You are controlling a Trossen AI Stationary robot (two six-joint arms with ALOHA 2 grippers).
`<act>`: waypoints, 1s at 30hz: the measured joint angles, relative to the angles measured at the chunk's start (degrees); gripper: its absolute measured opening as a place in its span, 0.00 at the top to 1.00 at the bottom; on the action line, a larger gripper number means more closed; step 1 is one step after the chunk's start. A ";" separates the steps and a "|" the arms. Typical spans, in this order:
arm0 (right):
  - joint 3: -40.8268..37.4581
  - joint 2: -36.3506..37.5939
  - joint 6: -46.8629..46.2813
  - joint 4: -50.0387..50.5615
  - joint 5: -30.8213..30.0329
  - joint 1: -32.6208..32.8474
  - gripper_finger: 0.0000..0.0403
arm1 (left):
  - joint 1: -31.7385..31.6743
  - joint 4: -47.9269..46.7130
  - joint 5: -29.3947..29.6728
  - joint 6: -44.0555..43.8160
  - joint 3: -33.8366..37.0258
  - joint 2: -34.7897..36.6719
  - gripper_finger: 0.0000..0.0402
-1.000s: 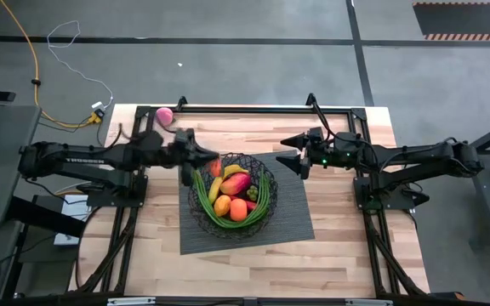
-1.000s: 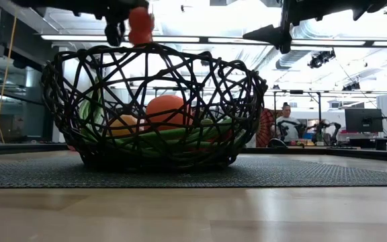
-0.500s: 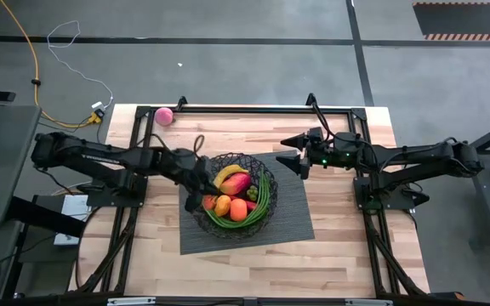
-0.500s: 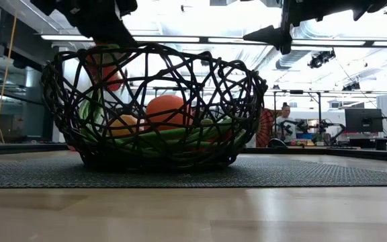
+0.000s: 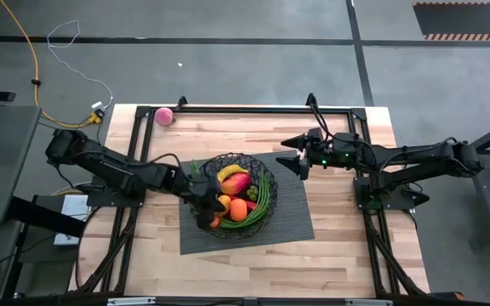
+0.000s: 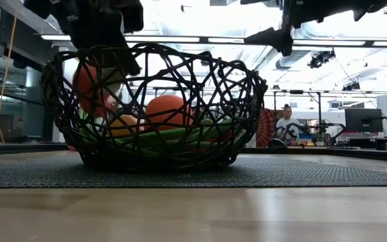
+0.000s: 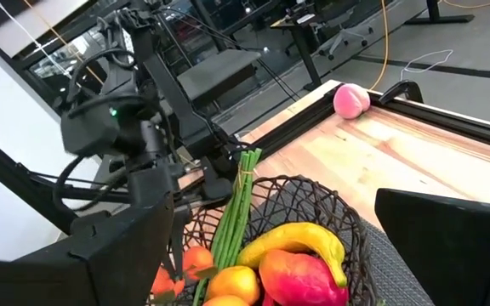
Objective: Build produce basket
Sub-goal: Put the orange tangerine into the black mesh basket, then put the pink peach into the black mesh basket
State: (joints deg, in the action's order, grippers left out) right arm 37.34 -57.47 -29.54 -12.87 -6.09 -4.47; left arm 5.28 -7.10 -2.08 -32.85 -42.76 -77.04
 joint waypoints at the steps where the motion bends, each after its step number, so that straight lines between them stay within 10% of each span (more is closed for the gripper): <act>1: 0.00 0.00 0.00 0.14 0.00 0.00 0.03 | 0.36 -0.06 1.37 -2.10 0.00 -0.49 1.00; 17: 0.00 0.01 1.35 0.38 -0.04 0.00 0.03 | 1.59 -2.94 4.71 -11.09 -0.02 -3.05 0.96; 30: 0.00 0.00 1.28 0.34 -0.02 -0.02 0.03 | -0.07 -4.38 3.94 -11.34 0.00 1.39 0.56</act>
State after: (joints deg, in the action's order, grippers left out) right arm 37.34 -57.47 -28.26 -12.53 -6.11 -4.49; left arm 5.21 -11.48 1.87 -44.19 -42.76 -75.65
